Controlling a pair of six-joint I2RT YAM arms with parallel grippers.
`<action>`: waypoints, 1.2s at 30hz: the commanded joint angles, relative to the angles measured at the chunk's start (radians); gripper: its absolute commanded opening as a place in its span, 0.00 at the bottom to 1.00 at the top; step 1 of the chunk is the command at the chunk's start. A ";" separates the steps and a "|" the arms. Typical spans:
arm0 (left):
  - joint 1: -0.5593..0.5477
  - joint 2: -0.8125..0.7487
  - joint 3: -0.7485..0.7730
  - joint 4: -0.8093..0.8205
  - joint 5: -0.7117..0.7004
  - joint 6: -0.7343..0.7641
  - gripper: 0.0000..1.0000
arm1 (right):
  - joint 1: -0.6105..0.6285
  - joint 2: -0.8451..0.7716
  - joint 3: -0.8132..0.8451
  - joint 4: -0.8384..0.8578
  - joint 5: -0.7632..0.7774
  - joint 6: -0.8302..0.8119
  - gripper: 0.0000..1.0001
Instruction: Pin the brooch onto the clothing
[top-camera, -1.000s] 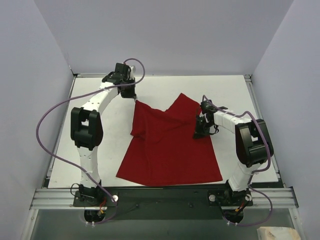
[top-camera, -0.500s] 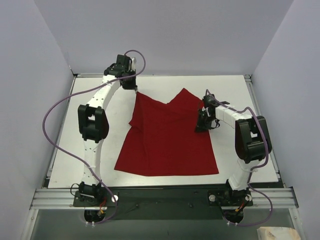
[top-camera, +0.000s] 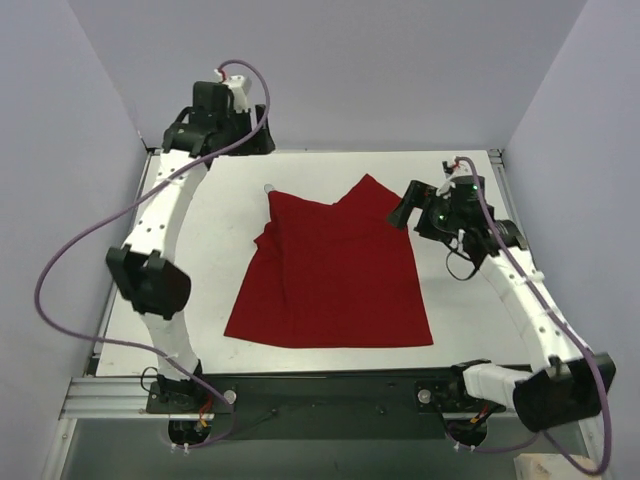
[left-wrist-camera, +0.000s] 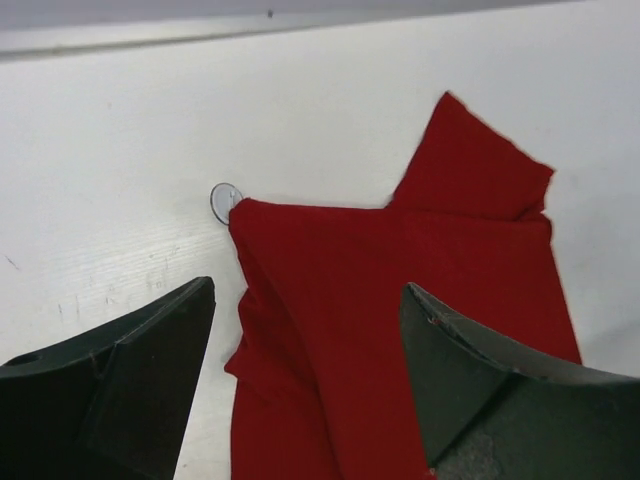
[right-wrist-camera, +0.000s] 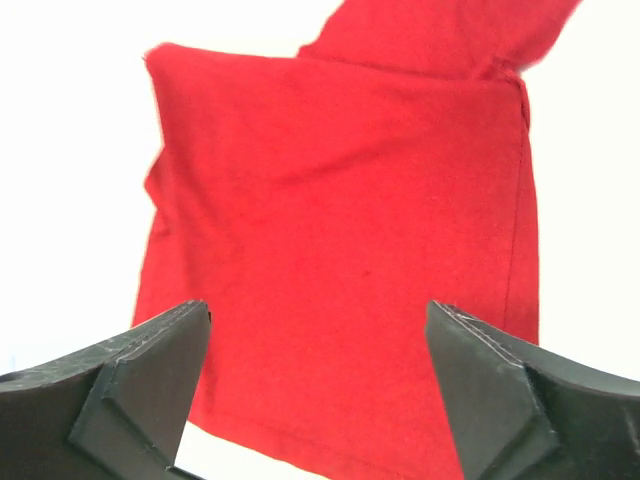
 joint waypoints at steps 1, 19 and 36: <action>0.006 -0.308 -0.180 0.025 0.060 -0.048 0.84 | -0.003 -0.192 -0.063 -0.089 -0.025 0.034 0.98; 0.021 -1.040 -1.273 -0.007 -0.100 -0.324 0.97 | -0.007 -0.548 -0.452 -0.333 0.133 0.117 0.98; 0.032 -0.914 -1.394 -0.023 -0.055 -0.445 0.97 | -0.020 -0.372 -0.551 -0.324 0.216 0.238 0.89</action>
